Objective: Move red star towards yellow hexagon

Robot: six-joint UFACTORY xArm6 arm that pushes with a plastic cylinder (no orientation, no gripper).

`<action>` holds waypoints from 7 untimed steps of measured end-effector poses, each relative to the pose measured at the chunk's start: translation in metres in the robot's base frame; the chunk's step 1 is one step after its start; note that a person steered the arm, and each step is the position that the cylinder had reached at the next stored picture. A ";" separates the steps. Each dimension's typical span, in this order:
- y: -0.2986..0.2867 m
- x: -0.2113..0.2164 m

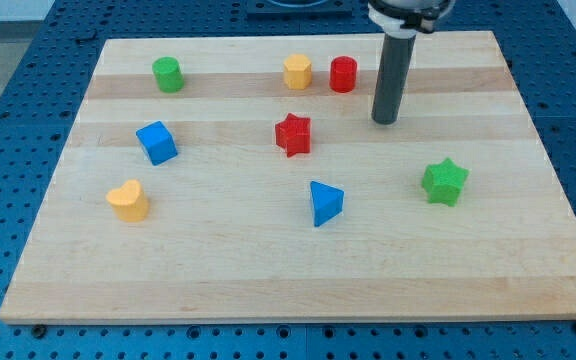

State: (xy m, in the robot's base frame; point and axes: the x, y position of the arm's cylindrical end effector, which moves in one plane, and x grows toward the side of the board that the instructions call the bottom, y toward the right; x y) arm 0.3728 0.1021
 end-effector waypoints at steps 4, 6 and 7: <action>-0.073 0.058; -0.099 0.052; -0.099 0.032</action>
State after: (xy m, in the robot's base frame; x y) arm 0.4046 0.0035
